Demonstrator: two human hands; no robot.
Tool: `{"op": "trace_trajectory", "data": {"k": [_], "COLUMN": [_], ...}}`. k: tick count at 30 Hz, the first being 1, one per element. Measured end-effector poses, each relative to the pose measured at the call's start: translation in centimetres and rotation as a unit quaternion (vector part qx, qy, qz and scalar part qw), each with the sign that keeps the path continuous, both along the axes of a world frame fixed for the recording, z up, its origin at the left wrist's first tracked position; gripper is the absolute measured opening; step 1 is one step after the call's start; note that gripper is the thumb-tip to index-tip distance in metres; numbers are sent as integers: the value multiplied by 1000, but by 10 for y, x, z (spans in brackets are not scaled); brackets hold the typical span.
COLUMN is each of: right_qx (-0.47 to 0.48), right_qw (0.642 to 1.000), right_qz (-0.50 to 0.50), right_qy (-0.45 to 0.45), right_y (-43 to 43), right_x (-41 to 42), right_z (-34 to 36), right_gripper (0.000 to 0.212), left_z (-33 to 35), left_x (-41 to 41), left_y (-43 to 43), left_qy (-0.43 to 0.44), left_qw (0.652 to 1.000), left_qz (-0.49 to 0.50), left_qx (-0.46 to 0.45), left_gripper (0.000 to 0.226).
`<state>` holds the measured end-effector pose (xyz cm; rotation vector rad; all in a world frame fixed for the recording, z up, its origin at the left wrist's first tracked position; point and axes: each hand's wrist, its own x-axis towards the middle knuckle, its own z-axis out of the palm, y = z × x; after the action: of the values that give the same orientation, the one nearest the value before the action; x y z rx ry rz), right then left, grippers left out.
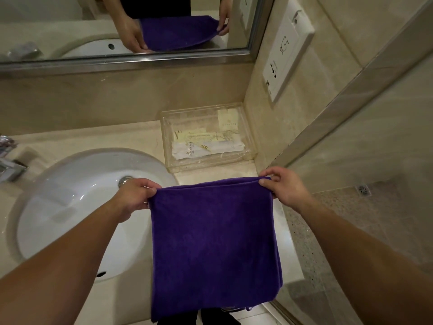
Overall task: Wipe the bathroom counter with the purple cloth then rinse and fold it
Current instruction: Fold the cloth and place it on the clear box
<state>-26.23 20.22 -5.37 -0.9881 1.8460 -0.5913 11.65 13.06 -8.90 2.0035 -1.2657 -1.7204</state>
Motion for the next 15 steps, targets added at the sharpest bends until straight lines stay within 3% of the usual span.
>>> {"op": "trace_trajectory", "data": {"k": [5,15], "right_qx": [-22,-116], "right_qw": [987,960], "right_qz": [88,108], "right_qy": [136,230], "right_y": [5,9], "right_x": [2,11], "right_z": [5,14], "right_gripper": [20,17], "left_z": [3,13], "left_x": [3,4], "left_y": [-1,2], "left_qy": [24,12], "left_qw": [1000,999], "left_qz": [-5,-34], "left_qx": [17,-28], "left_gripper": [21,7]}}
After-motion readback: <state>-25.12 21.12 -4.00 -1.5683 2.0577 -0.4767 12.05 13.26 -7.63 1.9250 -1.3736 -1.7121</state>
